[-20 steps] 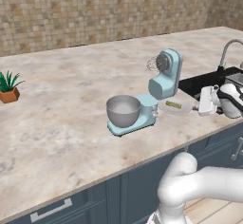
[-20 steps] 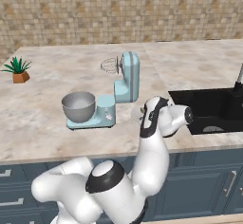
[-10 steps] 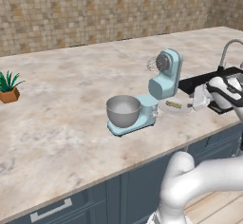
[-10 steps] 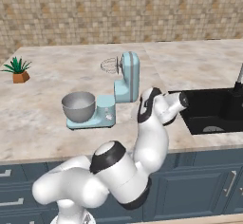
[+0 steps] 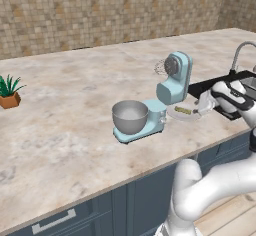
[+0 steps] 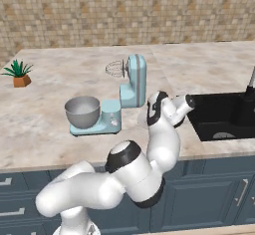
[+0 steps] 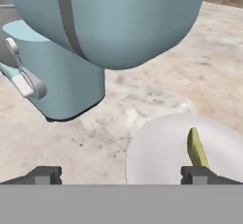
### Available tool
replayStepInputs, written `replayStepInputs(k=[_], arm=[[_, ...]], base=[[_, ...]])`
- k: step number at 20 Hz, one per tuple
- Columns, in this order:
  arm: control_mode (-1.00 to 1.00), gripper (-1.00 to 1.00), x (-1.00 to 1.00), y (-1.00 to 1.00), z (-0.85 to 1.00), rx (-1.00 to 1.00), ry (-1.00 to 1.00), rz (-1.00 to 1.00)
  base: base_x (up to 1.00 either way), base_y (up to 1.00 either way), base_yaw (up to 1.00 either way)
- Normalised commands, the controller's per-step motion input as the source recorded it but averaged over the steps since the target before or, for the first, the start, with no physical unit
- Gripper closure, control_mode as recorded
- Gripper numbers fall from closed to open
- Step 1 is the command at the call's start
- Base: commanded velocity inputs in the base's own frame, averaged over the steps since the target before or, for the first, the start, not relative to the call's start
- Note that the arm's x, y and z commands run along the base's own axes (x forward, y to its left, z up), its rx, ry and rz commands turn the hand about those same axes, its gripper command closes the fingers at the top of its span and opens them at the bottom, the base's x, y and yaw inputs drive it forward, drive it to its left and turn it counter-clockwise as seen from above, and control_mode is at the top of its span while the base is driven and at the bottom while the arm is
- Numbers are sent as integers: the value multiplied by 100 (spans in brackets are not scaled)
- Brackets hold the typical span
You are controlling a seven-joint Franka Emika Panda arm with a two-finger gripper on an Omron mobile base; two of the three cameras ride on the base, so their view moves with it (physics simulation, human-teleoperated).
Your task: Add butter and sugar cubes to the stand mixer bowl and then turn on the stand mixer to begin making frosting.
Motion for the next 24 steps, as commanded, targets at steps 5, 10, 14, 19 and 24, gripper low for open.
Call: replayStepInputs(k=[5,10,14,19,24], arm=[[-100,-100,32,0,-25,0,4,0],[-100,-100,36,0,-27,-2,3,0],[-100,-100,29,0,-28,0,0,0],[-100,-100,30,0,-22,0,0,0],[-100,-100,34,-5,-16,0,0,0]], base=[[0,0,0],[0,0,0],[0,0,0],[0,0,0],[0,0,0]])
